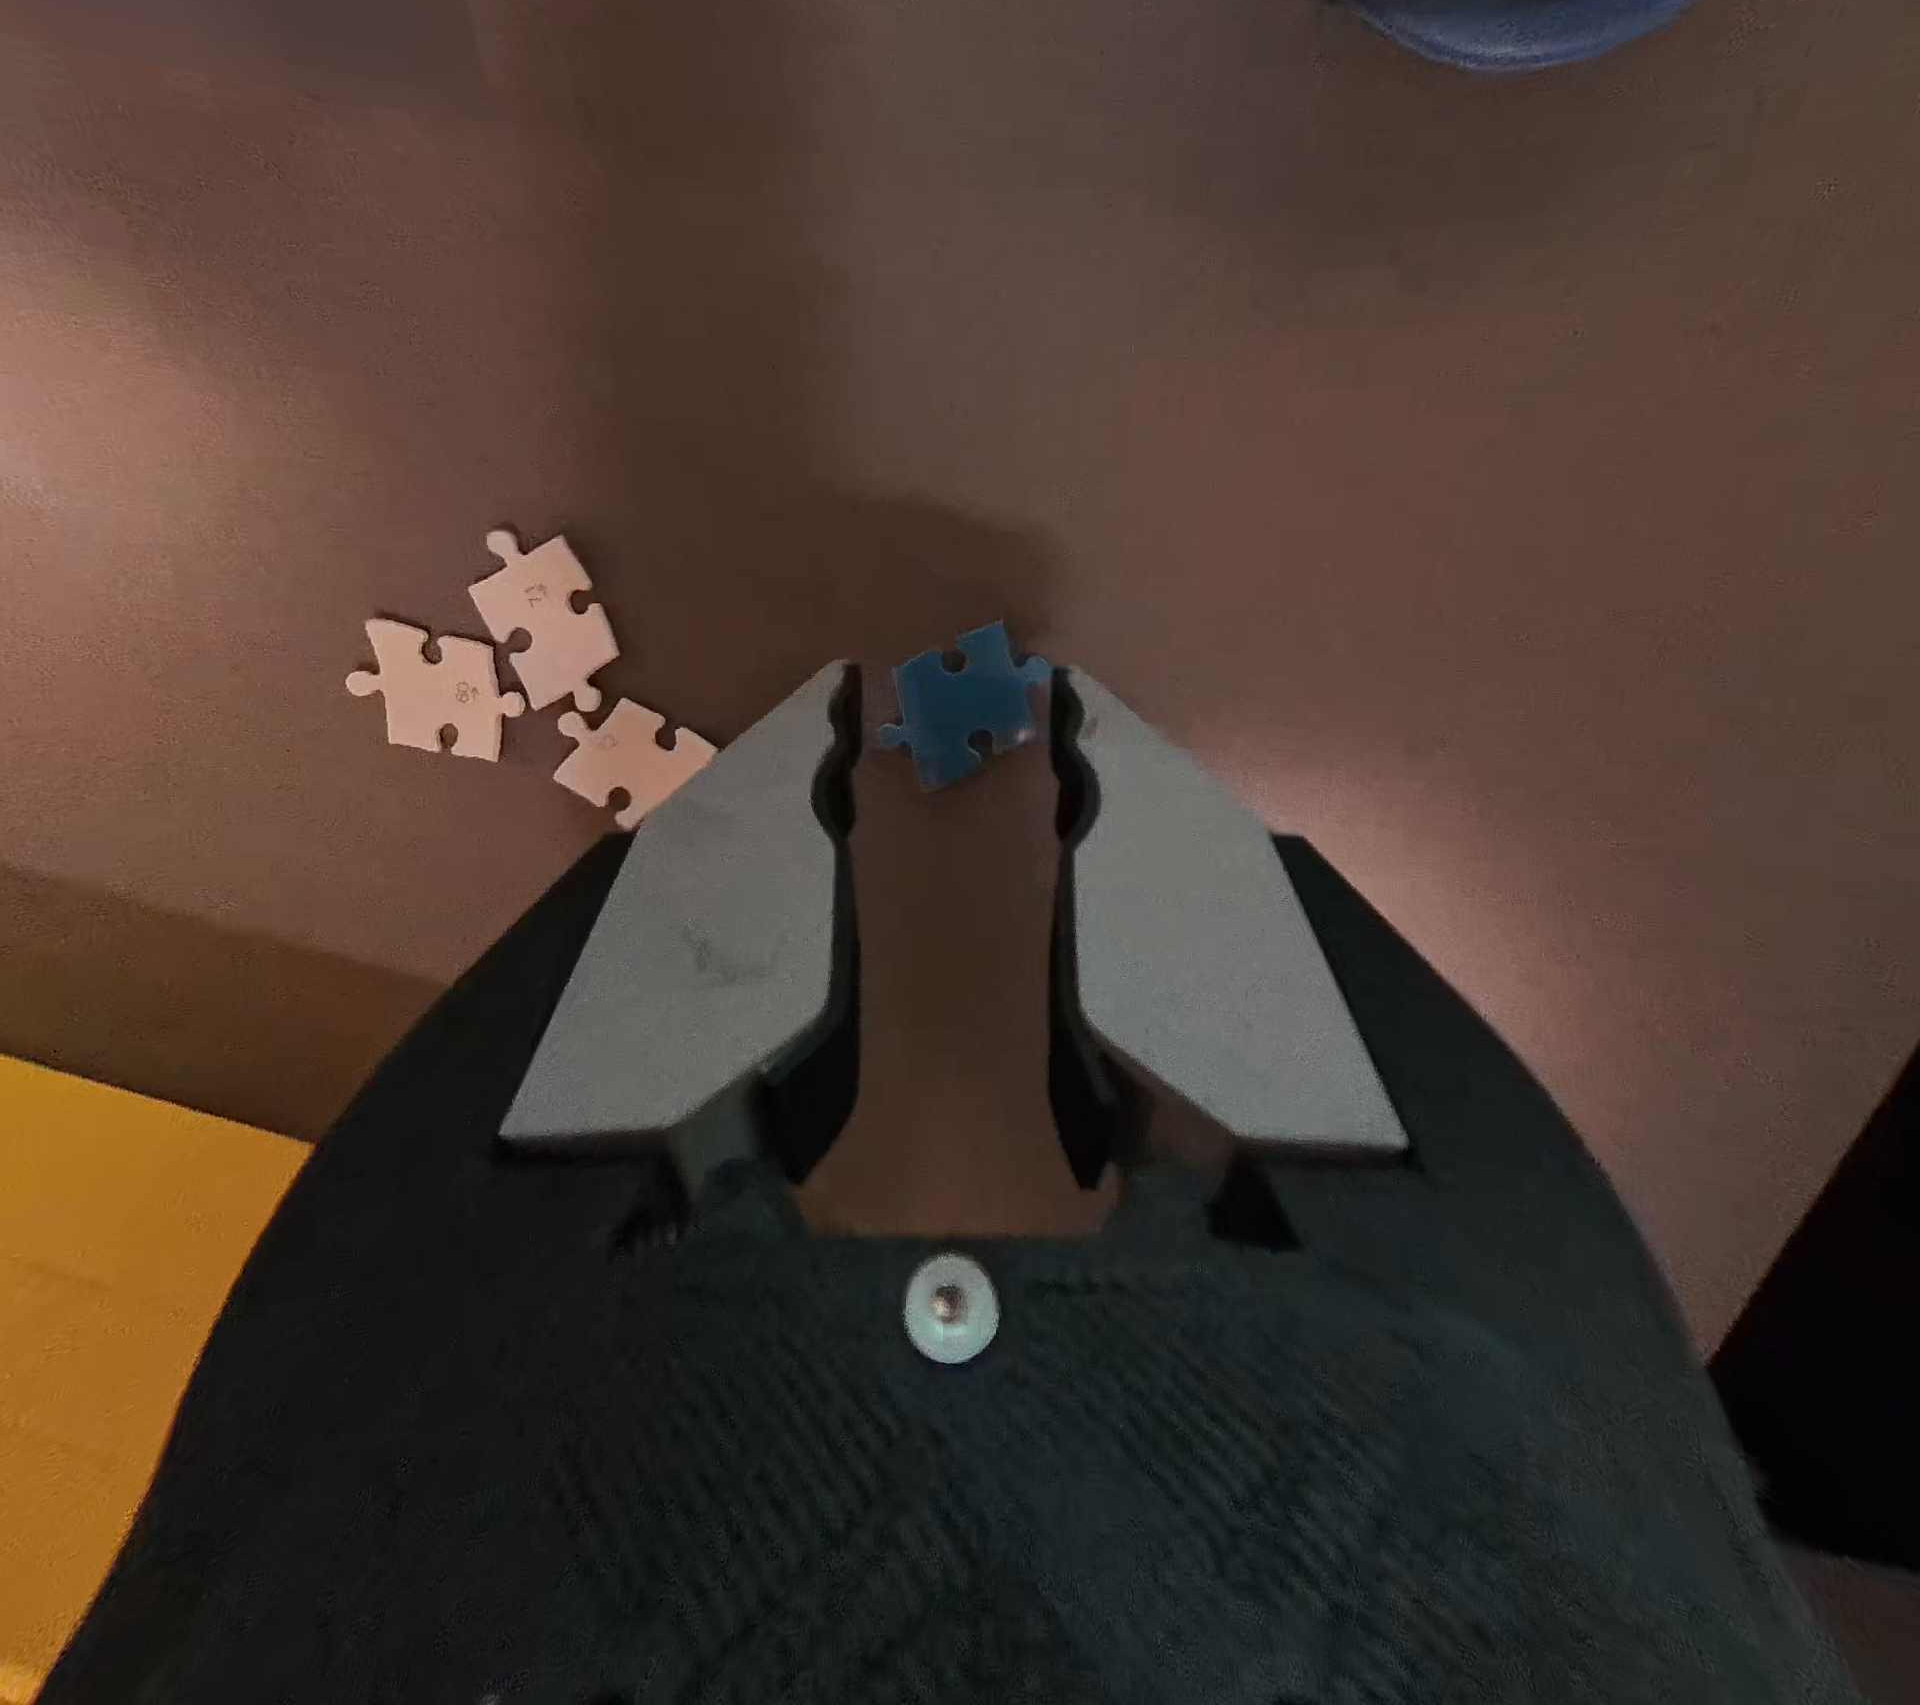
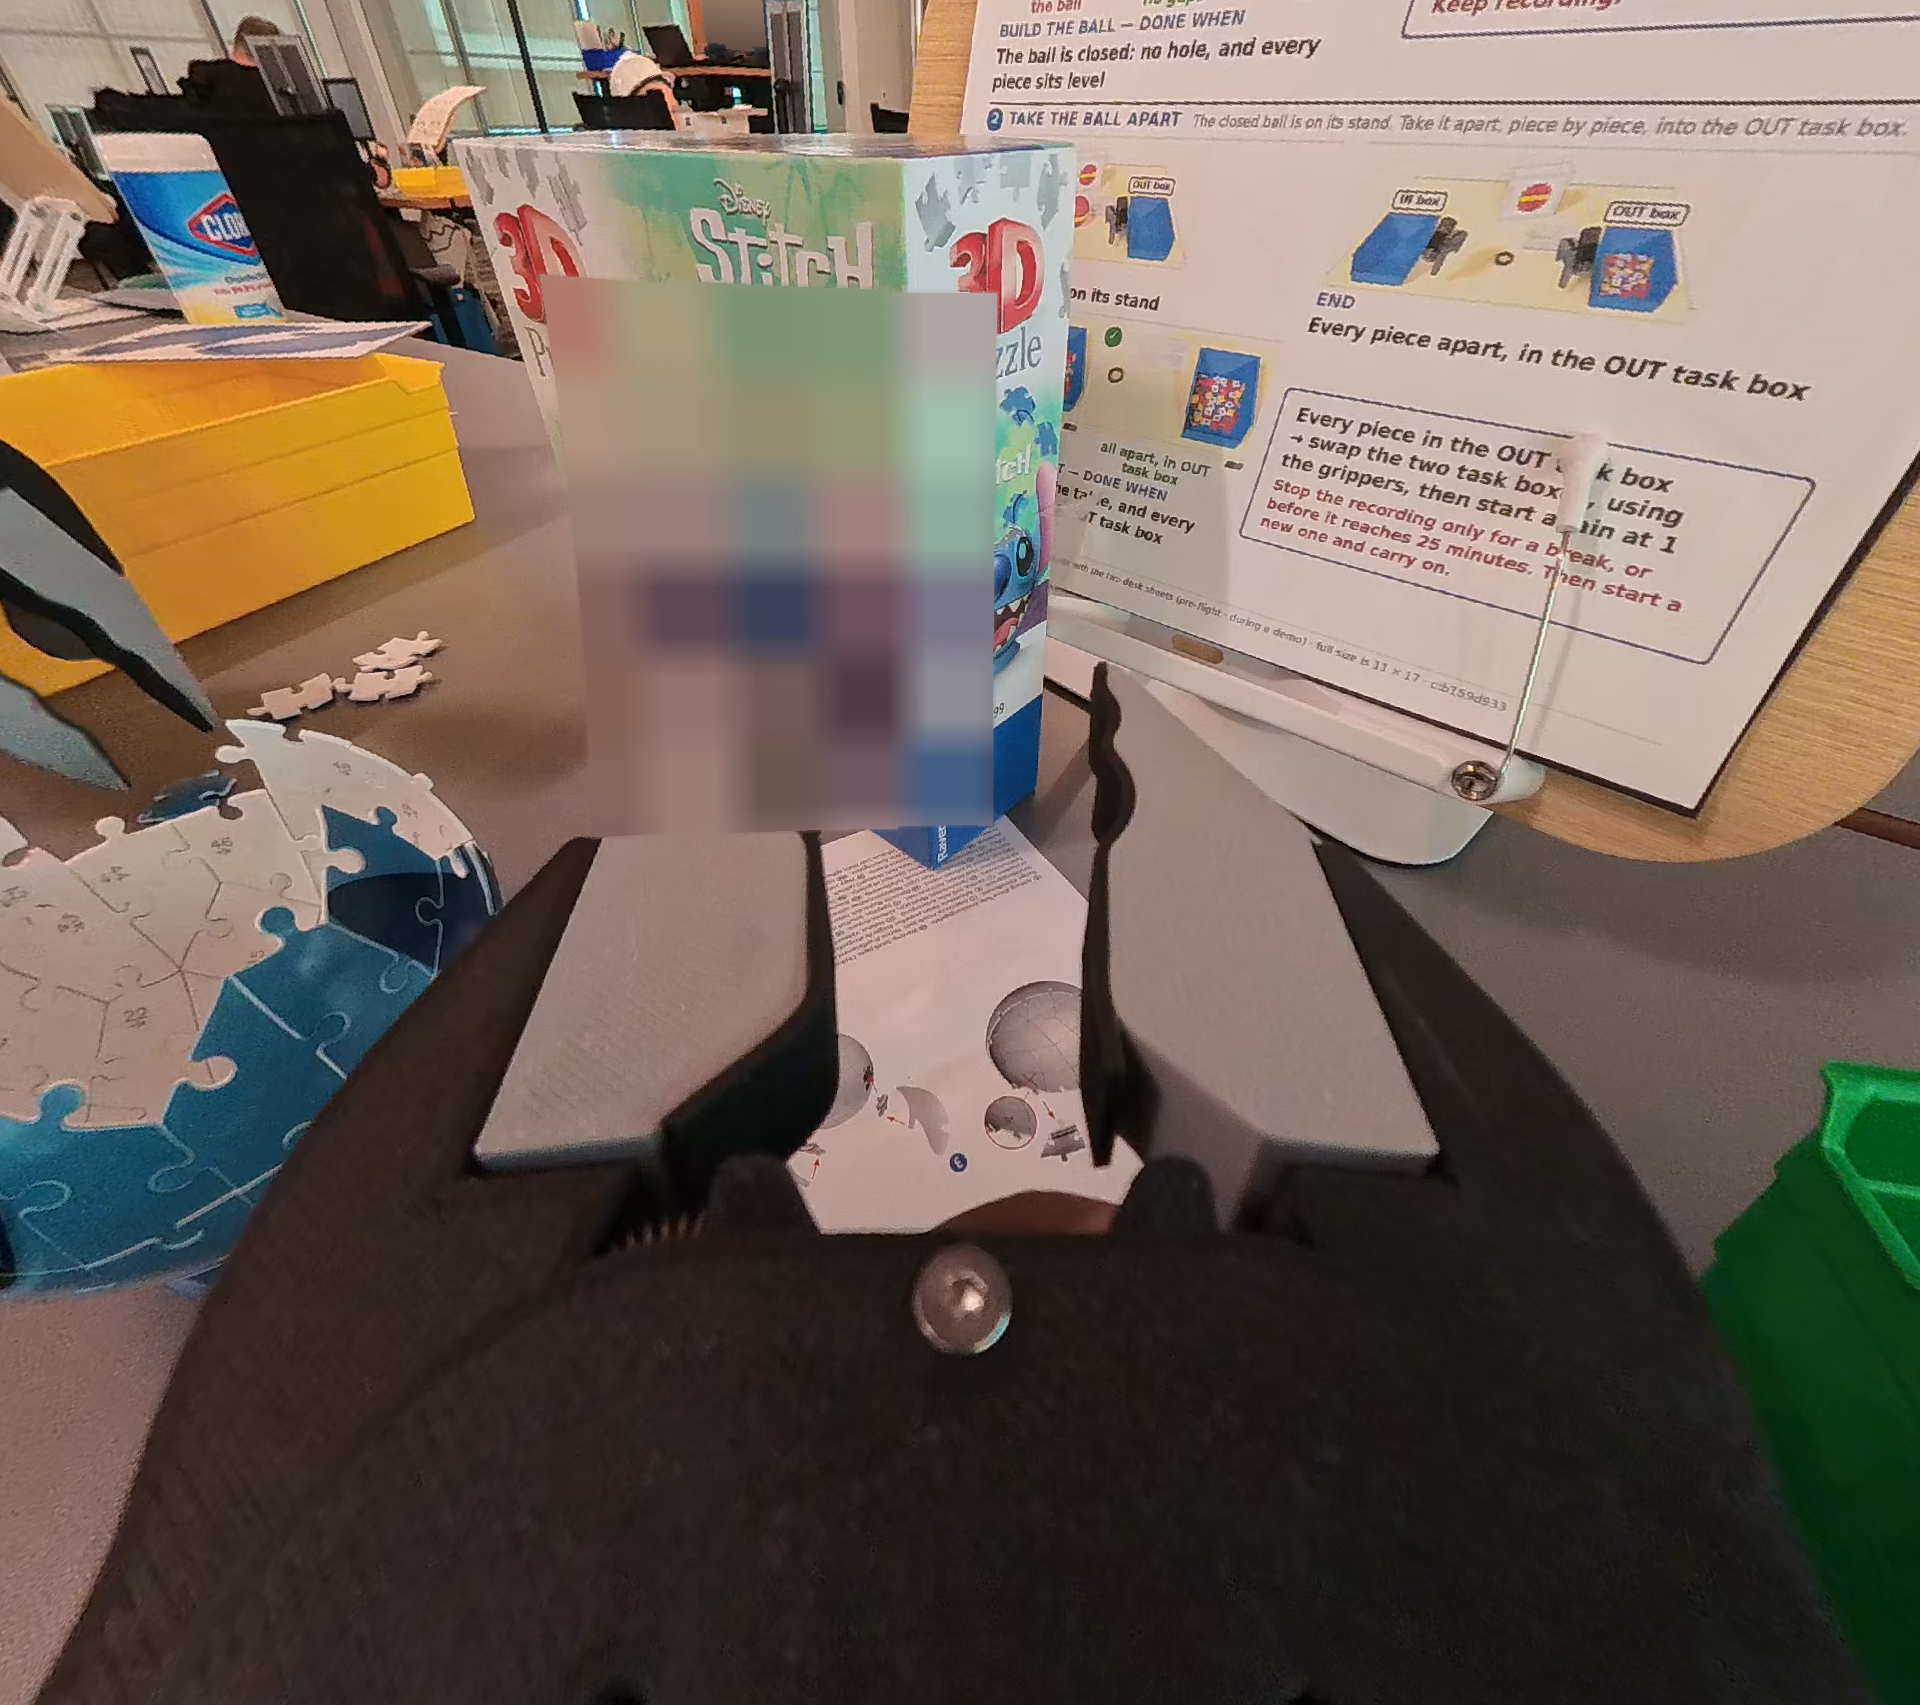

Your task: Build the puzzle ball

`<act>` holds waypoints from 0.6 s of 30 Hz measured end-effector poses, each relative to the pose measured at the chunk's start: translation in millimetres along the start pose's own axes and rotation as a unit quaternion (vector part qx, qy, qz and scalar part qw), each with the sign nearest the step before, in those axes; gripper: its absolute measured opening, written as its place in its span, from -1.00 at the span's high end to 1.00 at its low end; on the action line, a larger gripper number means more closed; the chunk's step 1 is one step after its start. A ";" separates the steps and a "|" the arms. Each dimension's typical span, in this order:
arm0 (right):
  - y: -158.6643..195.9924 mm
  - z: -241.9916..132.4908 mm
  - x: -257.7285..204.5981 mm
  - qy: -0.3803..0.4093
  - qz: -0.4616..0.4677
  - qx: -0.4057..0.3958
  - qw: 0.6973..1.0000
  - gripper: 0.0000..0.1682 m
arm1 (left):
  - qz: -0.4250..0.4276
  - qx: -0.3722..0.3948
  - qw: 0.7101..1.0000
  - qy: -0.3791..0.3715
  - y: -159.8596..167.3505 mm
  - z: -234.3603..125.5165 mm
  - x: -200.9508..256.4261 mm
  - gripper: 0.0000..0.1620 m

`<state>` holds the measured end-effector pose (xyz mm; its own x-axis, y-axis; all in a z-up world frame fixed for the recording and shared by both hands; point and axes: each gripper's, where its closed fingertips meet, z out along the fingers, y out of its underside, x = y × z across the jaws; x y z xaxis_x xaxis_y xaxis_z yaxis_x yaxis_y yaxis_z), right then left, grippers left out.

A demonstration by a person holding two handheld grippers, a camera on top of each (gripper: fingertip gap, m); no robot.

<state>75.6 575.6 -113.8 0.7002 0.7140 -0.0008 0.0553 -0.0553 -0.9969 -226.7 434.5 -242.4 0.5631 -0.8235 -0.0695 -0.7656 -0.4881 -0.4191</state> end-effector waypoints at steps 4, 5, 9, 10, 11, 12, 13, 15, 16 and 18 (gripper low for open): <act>-1.3 -1.1 0.5 0.000 0.001 0.002 1.000 0.43 | 0.021 -0.043 0.999 0.003 10.6 14.1 0.8 0.52; -1.6 -1.4 0.8 0.001 0.001 0.003 1.000 0.43 | 0.016 -0.048 0.999 0.005 11.2 15.0 -0.1 0.47; -1.8 -1.8 1.0 -0.001 0.003 0.004 1.000 0.43 | -0.016 -0.047 0.998 0.033 13.1 16.9 1.1 0.47; -1.4 -1.5 1.0 -0.001 0.002 0.003 1.000 0.43 | -0.008 -0.046 0.998 0.034 13.7 17.2 3.0 0.43; -1.2 -1.3 0.7 -0.001 0.001 0.002 1.000 0.43 | 0.001 -0.042 0.999 0.033 13.5 17.0 5.0 0.49; -1.1 -1.2 0.3 -0.002 0.001 0.002 1.000 0.43 | 0.006 -0.037 0.999 0.035 12.3 16.9 7.8 0.55; -1.2 -1.1 -0.3 -0.002 0.000 0.002 1.000 0.43 | 0.012 -0.032 0.999 0.037 11.3 17.1 10.0 0.62; -1.9 -1.4 -0.8 -0.002 -0.002 0.002 1.000 0.43 | 0.010 -0.032 0.999 0.035 10.7 17.3 10.4 0.63; -2.3 -1.7 -1.0 -0.002 -0.002 0.003 1.000 0.43 | 0.011 -0.032 0.999 0.034 10.4 17.1 10.3 0.63; -3.5 -2.5 -1.0 -0.002 -0.001 0.006 1.000 0.43 | 0.017 -0.034 0.999 0.032 10.7 16.1 10.7 0.64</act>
<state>76.5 573.4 -110.2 0.6966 0.7175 0.0001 0.0475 -0.0459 -0.9978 -223.9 425.1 -262.2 0.5167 -0.8559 -0.0232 -0.8048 -0.4763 -0.3541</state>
